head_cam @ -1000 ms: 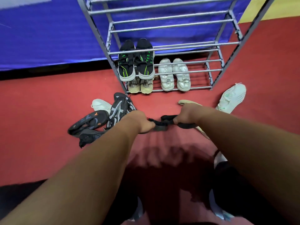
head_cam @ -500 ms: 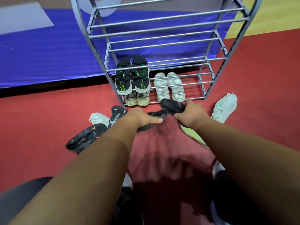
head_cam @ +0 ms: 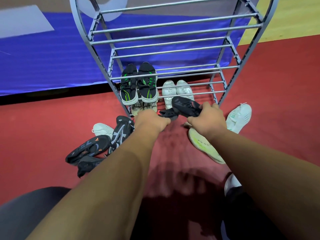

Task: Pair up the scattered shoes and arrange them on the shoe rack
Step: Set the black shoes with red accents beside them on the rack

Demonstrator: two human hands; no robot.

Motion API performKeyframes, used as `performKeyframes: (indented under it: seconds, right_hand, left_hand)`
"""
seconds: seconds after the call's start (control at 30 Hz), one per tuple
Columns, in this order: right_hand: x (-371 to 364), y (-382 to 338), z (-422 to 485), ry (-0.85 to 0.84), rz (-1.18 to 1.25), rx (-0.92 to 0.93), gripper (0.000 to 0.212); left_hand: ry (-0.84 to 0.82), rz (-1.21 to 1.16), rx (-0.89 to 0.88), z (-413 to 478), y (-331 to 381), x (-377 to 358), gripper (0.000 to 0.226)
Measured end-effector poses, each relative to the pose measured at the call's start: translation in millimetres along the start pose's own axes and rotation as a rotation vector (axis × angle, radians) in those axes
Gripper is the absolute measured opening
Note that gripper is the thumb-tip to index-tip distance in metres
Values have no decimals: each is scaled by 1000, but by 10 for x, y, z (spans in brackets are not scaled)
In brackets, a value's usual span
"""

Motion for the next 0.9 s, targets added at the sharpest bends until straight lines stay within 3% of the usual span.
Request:
performKeyframes:
  seconds: [0.17, 0.4, 0.57, 0.9]
  right_hand:
    - [220, -16, -35, 94, 64, 23, 65]
    - [352, 22, 72, 208, 119, 14, 58]
    - [268, 172, 354, 217, 106, -11, 61]
    - [-142, 438, 1226, 234, 112, 0, 54]
  left_hand:
    - [119, -105, -18, -87, 12, 155, 55]
    - [157, -223, 22, -31, 73, 86, 86]
    - [244, -251, 64, 257, 190, -61, 82]
    - [336, -196, -71, 935, 948, -380, 77]
Point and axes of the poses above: each hand's wrist, its own z-axis towards the middle knuckle, its own x-axis out of the back of the hand, y = z × x, the point moved 9 cm from there along z, towards the middle knuckle, and after that the axes turned 14 degrees about x, right-handed, at the moved point
